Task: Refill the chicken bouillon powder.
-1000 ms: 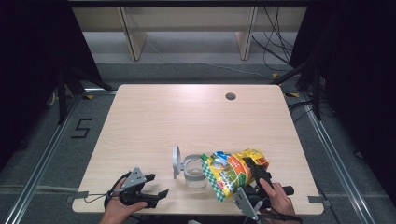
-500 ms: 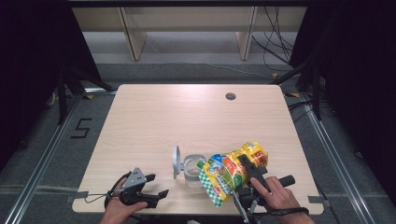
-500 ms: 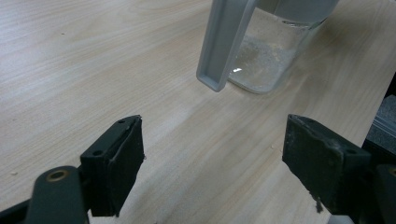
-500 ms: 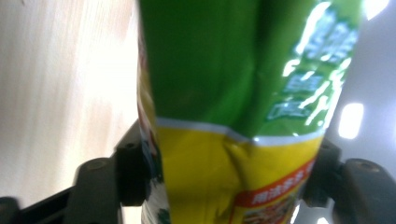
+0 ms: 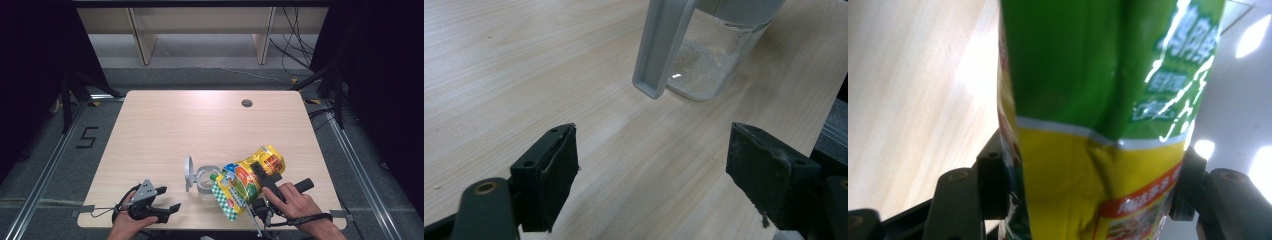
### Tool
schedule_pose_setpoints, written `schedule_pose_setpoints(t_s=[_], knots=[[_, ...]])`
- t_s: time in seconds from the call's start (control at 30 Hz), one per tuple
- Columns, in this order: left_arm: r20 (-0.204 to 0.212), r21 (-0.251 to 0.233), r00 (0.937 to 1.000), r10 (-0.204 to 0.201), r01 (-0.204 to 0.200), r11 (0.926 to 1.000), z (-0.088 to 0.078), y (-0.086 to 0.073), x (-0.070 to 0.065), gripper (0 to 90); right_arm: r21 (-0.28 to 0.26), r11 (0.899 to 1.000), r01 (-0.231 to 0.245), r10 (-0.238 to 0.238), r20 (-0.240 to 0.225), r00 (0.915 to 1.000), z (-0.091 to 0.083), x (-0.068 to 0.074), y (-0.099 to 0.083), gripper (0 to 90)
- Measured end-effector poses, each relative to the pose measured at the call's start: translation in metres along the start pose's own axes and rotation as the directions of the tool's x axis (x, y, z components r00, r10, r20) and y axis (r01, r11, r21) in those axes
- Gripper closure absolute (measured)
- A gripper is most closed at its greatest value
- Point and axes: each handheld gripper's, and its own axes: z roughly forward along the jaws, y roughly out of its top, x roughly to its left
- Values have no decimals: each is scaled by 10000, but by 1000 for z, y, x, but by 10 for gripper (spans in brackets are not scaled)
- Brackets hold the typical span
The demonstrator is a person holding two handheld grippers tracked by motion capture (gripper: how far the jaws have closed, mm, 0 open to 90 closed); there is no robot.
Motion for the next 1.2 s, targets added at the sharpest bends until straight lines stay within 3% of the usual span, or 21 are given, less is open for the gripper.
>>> schedule_pose_setpoints(t_s=[0.03,0.1,0.17,0.3,0.37,0.4,0.47,0.5,0.6,0.63,0.67,0.73,0.77,0.8,0.83,0.87,0.93,1.1,1.13,1.17,1.2], knots=[[-34,75,10000,77,-77,9999,0,0,1,204,92,9999,-116,116,-25,9999,0,0,0,389],[28,-96,9999,-126,126,9999,1,0,0,204,94,9999,141,-142,51,9999,-1,-3,-1,389],[-2,-46,10000,-51,51,10000,1,0,0,204,145,9979,632,-633,52,9980,-1,-8,-2,390],[138,-111,9999,-53,55,9999,1,0,-1,205,112,9950,994,-993,-41,9950,0,-12,-3,392],[143,-104,9995,-292,294,9995,1,0,-2,205,228,9942,1051,-1049,-86,9944,-1,-13,-3,393],[35,-14,10000,-51,51,10000,0,0,0,205,149,9897,1421,-1421,-1,9899,0,-16,-3,395],[14,28,10000,-3,3,10000,0,0,0,205,209,9918,1258,-1257,-37,9921,0,-16,-1,404],[44,37,10000,41,-41,10000,1,0,0,205,178,9872,1584,-1583,-62,9874,-1,-19,0,425],[88,14,10000,18,-18,10000,1,0,-1,205,104,9852,1712,-1711,-78,9852,-1,-21,0,434],[12,-194,9998,-201,201,9996,3,-1,-2,205,78,9844,1758,-1757,-46,9844,0,-22,0,437],[86,-197,9996,-265,267,9995,3,-1,-2,205,20,9767,2145,-2145,-62,9767,0,-25,0,445],[68,-196,10000,-69,70,9998,2,0,-1,205,53,9824,1865,-1865,-24,9825,0,-25,0,453],[72,-172,9999,-117,118,9998,2,-1,-2,205,-51,9750,2221,-2221,29,9750,0,-27,0,457],[80,-147,9998,-165,166,9998,1,-1,-2,206,52,9823,1873,-1873,-14,9823,-1,-25,1,459],[144,-61,9995,-297,297,9995,1,0,-2,205,-87,9732,2299,-2298,30,9732,-1,-28,1,461],[131,-53,9996,-244,245,9997,1,0,-1,205,-24,9802,1980,-1980,43,9802,-2,-27,1,464],[47,-225,9999,-91,92,9997,2,-1,-2,206,-121,9731,2300,-2299,86,9732,-2,-29,1,467],[110,-66,9999,-34,34,10000,1,0,-1,206,-67,9779,2092,-2091,157,9778,-5,-29,1,470],[89,7,9999,-98,98,10000,1,0,-1,206,-169,9731,2300,-2296,199,9731,-5,-31,0,470],[94,3,9998,-192,192,9998,1,-1,-1,206,-99,9765,2154,-2152,182,9764,-7,-31,0,470],[91,-7,10000,-26,26,10000,1,0,-1,206,-56,9737,2279,-2277,226,9735,-8,-31,0,470]])
